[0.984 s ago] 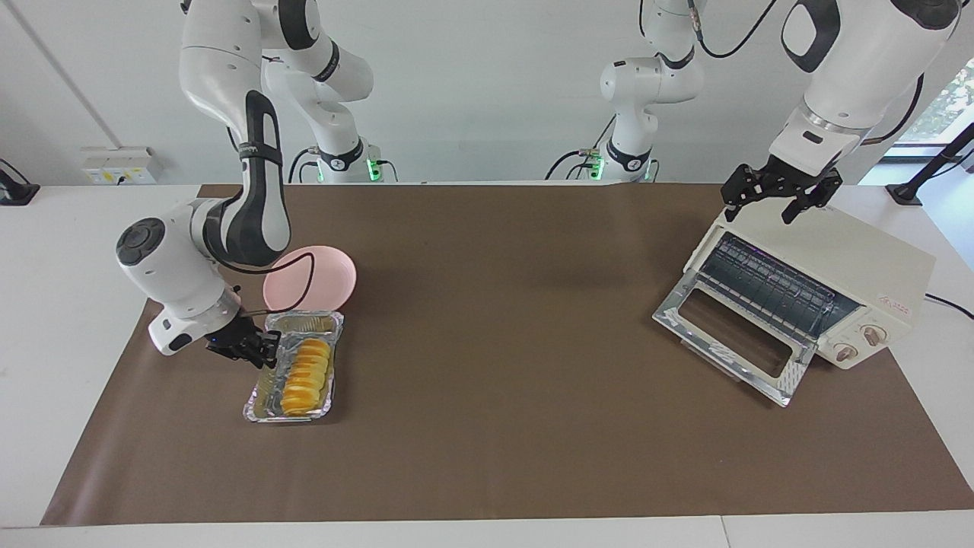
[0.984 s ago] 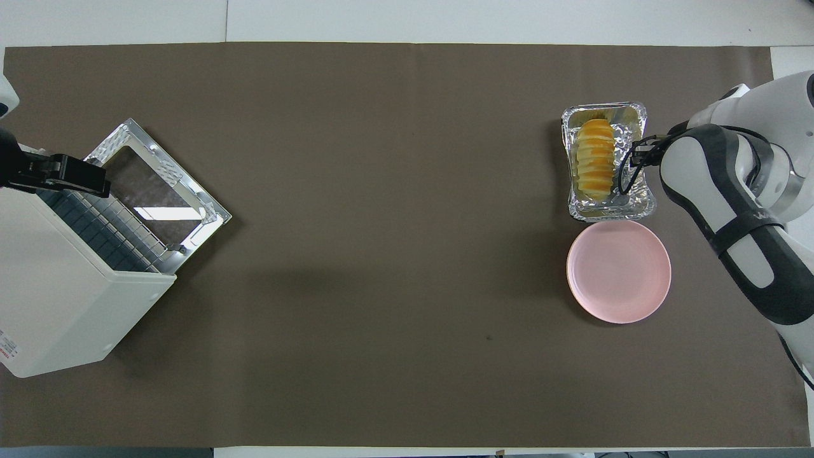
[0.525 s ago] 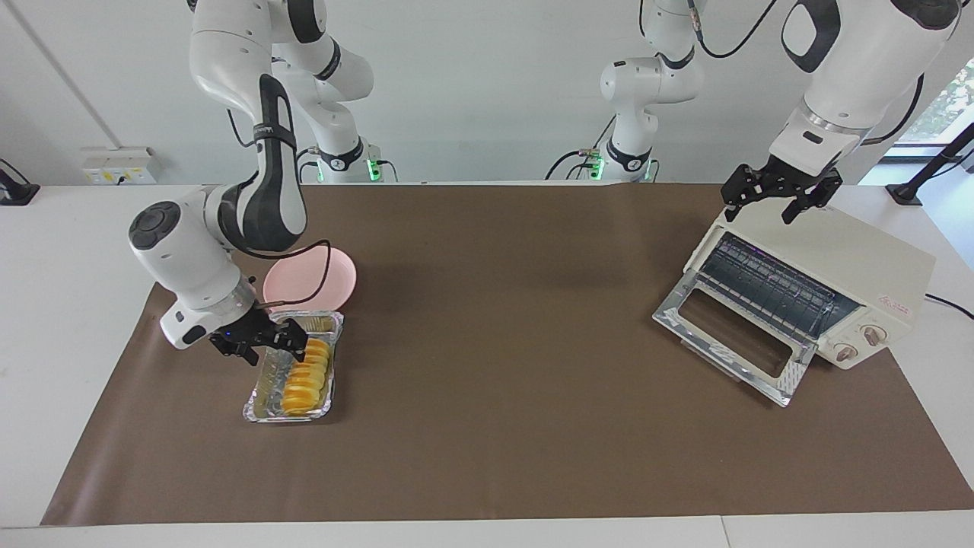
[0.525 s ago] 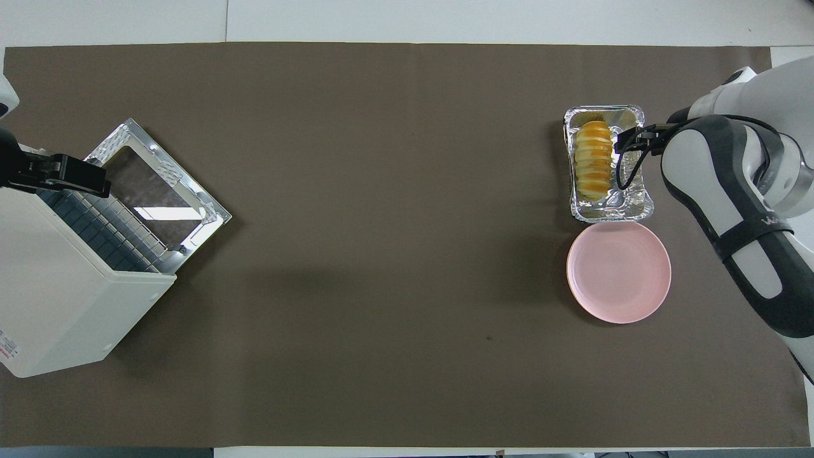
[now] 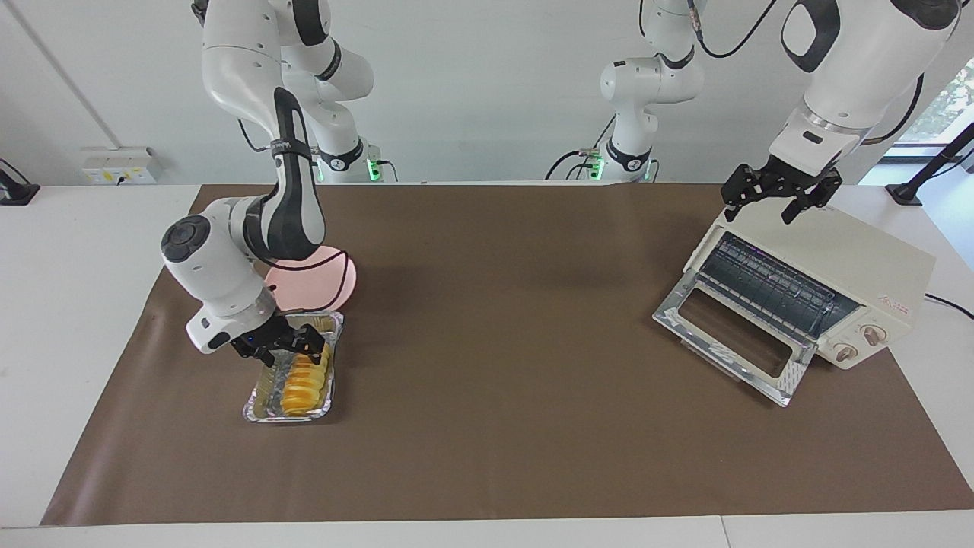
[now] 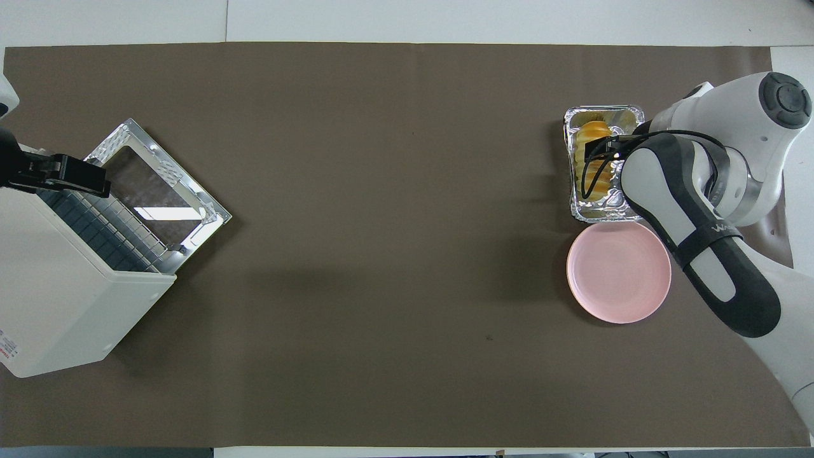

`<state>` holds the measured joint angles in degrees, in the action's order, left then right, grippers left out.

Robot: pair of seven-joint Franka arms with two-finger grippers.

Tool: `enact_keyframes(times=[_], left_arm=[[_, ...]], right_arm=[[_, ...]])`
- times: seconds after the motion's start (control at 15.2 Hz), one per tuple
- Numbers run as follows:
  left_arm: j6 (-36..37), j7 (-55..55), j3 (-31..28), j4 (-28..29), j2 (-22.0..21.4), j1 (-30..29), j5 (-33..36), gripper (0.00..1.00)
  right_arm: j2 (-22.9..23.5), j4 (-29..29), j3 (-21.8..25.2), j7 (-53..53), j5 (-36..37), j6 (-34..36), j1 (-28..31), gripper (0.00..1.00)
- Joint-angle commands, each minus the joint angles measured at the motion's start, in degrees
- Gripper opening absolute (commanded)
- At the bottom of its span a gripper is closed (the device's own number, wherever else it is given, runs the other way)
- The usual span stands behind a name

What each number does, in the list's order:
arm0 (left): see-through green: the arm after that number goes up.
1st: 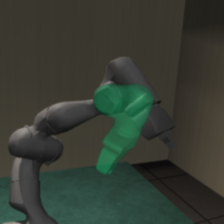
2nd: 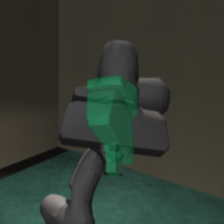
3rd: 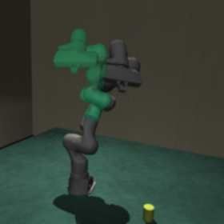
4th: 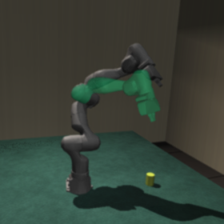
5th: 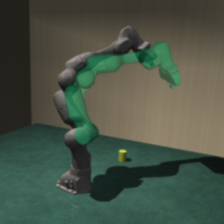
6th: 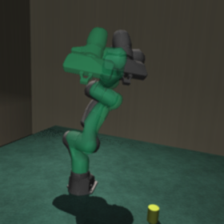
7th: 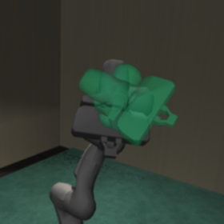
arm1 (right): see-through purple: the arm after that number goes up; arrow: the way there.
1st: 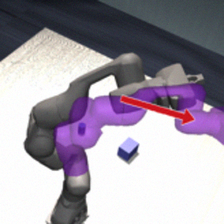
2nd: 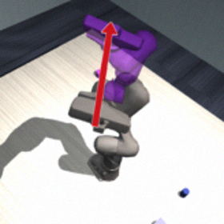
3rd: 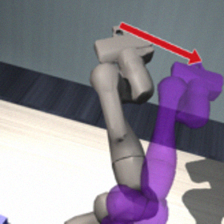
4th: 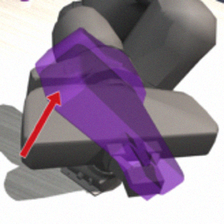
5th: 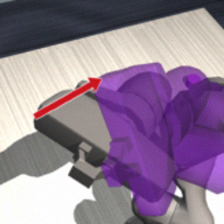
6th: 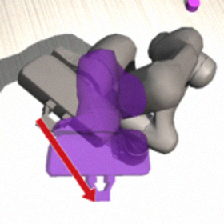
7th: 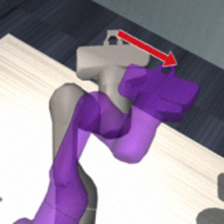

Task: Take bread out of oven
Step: 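Grasp the yellow bread slices in the tray with the right gripper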

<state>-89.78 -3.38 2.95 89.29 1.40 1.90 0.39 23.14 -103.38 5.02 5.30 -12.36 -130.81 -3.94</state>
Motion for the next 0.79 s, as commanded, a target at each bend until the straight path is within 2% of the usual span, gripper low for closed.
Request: enact_keyframes(times=[0.0,0.26,0.39,0.46,0.66,0.72], left_arm=[[-0.3,0.5,0.2,1.4,-1.6,-0.7,-1.2,1.0],[-0.3,0.5,0.2,1.4,-1.6,-0.7,-1.2,1.0],[-0.3,0.5,0.2,1.4,-1.5,-0.6,-1.2,1.0],[-0.3,0.5,0.2,1.4,-1.5,-0.6,-1.2,1.0],[-0.3,0.5,0.2,1.4,-1.6,-0.6,-1.2,1.0],[-0.3,0.5,0.2,1.4,-1.5,-0.6,-1.2,1.0]], right_arm=[[-1.0,-3.6,-0.4,0.3,-0.3,-2.8,0.2,0.97],[-1.2,-4.0,-0.4,0.2,-0.3,-3.0,-0.5,0.8],[-1.2,-4.0,-0.4,0.2,-0.3,-2.7,-0.5,0.57],[-1.2,-4.0,-0.4,0.2,-0.3,-2.7,-0.6,0.52],[-1.3,-3.9,-0.4,0.1,-0.3,-1.9,-0.6,0.25],[-1.3,-3.7,-0.4,0.1,-0.3,-1.4,-0.5,0.23]])
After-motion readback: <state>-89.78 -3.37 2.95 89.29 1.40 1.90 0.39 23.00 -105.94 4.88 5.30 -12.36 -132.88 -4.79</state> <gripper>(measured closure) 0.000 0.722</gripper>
